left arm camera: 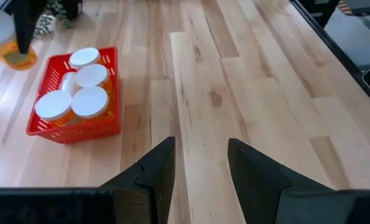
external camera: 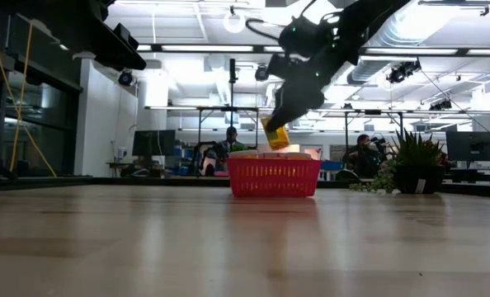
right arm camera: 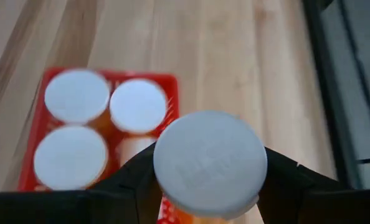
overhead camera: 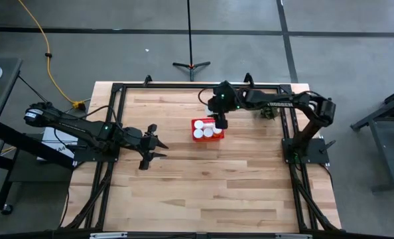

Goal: Pick and place pill bottles into a basket
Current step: Put the orange pill bottle into the red bin

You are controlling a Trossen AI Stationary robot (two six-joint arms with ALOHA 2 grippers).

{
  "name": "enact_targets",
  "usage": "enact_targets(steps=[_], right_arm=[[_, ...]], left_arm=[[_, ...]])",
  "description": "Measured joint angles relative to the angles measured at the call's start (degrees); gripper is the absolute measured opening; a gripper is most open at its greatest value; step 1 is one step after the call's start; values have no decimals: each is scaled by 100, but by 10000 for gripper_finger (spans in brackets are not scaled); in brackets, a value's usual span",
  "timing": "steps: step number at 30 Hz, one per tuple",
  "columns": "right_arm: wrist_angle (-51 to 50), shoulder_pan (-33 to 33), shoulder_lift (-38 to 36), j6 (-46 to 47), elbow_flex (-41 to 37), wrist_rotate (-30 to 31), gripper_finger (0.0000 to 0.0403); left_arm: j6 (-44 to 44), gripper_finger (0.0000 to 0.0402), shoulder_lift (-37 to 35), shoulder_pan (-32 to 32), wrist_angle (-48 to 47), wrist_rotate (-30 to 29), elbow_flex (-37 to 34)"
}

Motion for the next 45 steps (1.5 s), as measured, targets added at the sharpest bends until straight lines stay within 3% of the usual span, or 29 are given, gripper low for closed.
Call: enact_targets(steps=[18,34,45], right_arm=[[-643,1,217,-314,2,-257,197],[-797,238,219,-196,2,-99,199],[-818,230,219,-135,2,193,245]], left_arm=[[-39,182,0,0,-6,-38,0],[-42,182,0,0,-6,-38,0],[-42,182,0,0,-6,-37,0]])
